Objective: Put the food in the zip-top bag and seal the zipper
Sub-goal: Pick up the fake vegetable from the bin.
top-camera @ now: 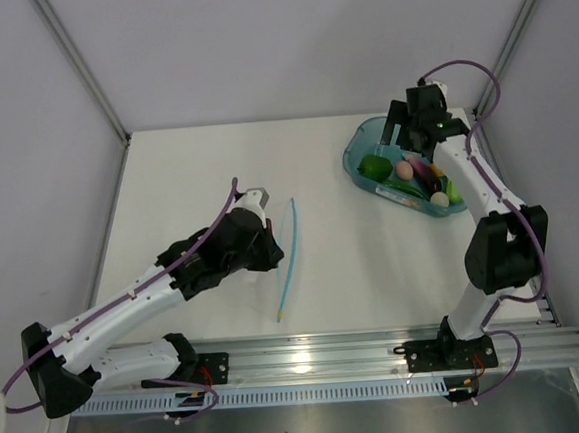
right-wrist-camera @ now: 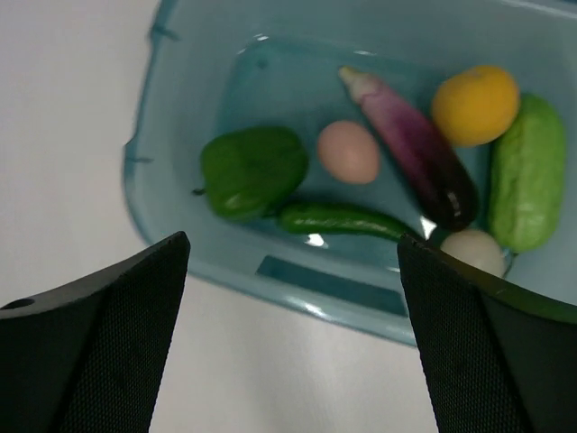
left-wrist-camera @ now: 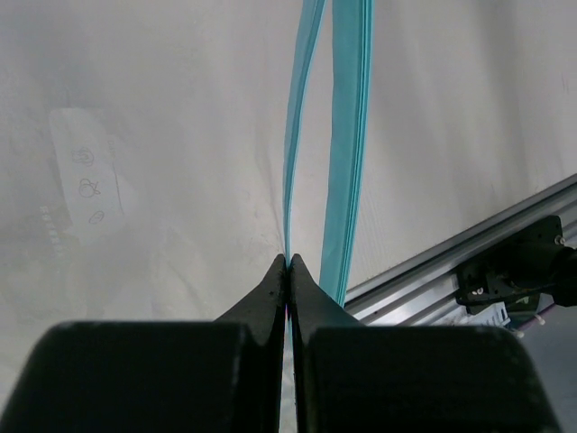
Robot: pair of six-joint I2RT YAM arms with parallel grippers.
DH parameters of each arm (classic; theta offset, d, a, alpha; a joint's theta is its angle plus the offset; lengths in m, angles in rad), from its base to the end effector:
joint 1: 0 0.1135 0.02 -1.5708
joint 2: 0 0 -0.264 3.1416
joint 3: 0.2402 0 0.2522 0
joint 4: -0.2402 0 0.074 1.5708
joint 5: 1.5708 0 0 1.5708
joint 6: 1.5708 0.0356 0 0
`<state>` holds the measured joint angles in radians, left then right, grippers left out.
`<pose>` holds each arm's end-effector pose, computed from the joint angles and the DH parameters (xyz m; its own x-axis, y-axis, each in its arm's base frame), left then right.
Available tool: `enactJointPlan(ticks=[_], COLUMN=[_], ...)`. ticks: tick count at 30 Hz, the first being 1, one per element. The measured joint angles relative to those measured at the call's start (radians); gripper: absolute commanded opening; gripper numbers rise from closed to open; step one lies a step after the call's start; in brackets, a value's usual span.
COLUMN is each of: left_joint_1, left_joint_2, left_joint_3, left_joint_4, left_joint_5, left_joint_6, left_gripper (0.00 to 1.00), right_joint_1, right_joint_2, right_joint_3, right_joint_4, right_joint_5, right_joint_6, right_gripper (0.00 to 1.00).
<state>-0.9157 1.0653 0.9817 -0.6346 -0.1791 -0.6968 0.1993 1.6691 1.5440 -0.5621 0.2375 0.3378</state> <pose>0.1411 -0.1733 0.3121 -0.7558 -0.0528 -0.6527 0.2785 0.8762 -0.3933 0.3745 0.0671 0.3363 -0.5914 0.2092 -0.7788 0.1927 0.9744 0.1154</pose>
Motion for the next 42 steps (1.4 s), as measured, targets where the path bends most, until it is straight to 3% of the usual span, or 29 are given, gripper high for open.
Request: enactJointPlan(ticks=[5,13,23,38,41,42], left_joint_1=[0.003,0.020,0.029,0.037,0.037,0.037], left_joint_2=[0.023,0.047,0.069,0.078,0.078,0.078], left_joint_3=[0.003,0.011,0.028,0.034,0.034,0.034], left_joint_4=[0.021,0.027,0.026,0.027,0.027,0.027], left_joint_5=[0.055,0.107,0.178,0.214,0.214,0.214], left_joint_6=[0.024,0.054,0.078,0.087,0.087,0.087], left_gripper=[0.01,0.01,0.01,0.00,0.00,0.01], right_joint_1=[-0.122,-0.166,-0.165,-0.168,-0.172,-0.174], right_joint_2=[0.209,0.397,0.498,0.510,0.523,0.527], right_joint_3=[0.189,0.250,0.247,0.172,0.157,0.152], right_joint_4=[-0.055,-0.080,-0.069,-0.018,0.000,0.003], right_joint_5=[0.035,0.081,0.122,0.123,0.122,0.122], right_joint_6=[-0.041,-0.128,-0.178,-0.195,-0.203,-0.204], right_gripper=[0.96,0.87,0.82,0.71,0.65,0.58])
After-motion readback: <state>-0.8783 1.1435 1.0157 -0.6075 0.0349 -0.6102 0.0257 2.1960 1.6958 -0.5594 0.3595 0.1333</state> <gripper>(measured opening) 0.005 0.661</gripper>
